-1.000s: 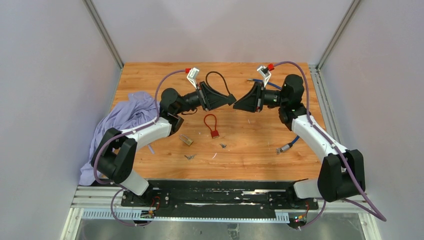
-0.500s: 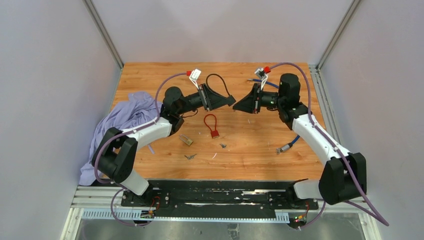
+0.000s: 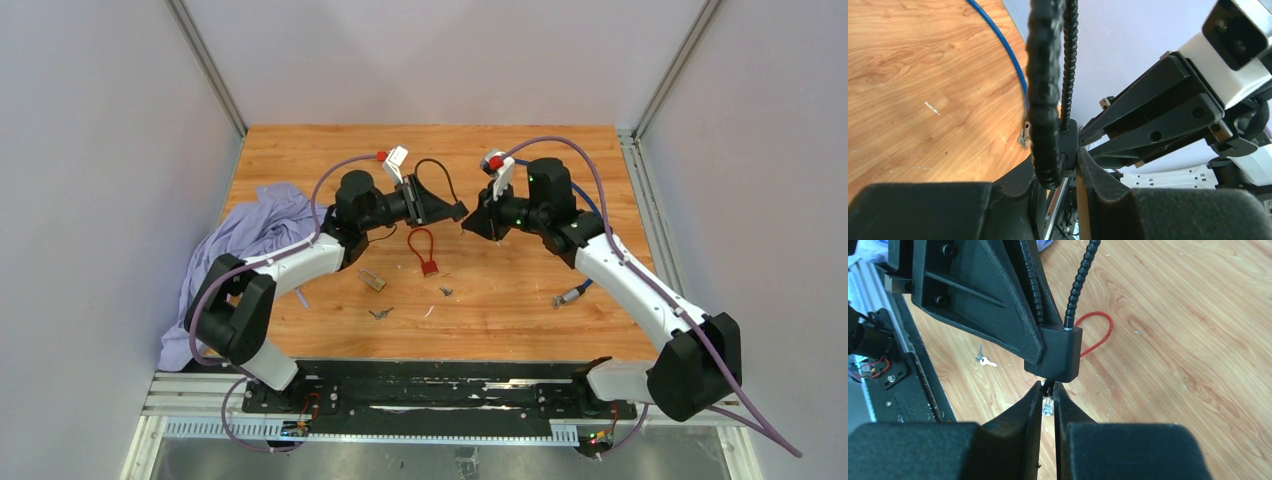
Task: Lock with the key
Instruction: Lock the lock.
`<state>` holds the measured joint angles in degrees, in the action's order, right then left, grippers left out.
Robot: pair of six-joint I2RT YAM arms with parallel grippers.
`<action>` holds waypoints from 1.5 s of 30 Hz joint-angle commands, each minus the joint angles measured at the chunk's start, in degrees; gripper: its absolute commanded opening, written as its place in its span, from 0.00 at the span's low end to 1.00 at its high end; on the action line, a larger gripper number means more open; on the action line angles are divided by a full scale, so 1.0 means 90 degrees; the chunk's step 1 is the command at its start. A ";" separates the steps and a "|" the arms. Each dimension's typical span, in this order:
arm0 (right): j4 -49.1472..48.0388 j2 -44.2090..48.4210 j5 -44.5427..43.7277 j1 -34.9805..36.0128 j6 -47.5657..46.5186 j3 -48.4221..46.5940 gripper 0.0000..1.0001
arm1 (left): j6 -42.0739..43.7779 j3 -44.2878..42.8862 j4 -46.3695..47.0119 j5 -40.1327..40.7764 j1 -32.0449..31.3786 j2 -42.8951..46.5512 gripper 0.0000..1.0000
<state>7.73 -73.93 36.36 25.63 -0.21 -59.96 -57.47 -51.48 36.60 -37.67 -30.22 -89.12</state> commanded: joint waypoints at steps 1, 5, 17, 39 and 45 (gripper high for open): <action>0.0374 0.0152 -0.1043 0.0190 -0.0592 -0.0232 0.01 | 0.0169 -0.0246 0.0011 -0.0032 -0.0032 0.0144 0.00; 0.0420 0.0225 -0.0903 0.0086 -0.0541 -0.0215 0.12 | 0.0233 -0.0232 0.0067 -0.0040 0.0006 0.0169 0.00; -0.0697 0.0124 0.2382 -0.1157 0.1113 -0.0016 0.47 | 0.0189 -0.0232 0.0675 -0.0320 0.0047 0.0235 0.00; -0.4779 -0.0497 0.4075 -0.1325 0.4710 0.0819 0.41 | -0.0445 0.0008 0.3154 -0.0915 0.0027 0.0184 0.00; -0.5163 -0.0461 0.4218 -0.1331 0.5097 0.0789 0.40 | -0.0346 0.0017 0.3064 -0.0889 0.0027 0.0156 0.00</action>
<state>-33.06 -78.35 72.03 14.48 41.87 -52.95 -61.30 -51.53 61.30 -45.01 -29.91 -88.62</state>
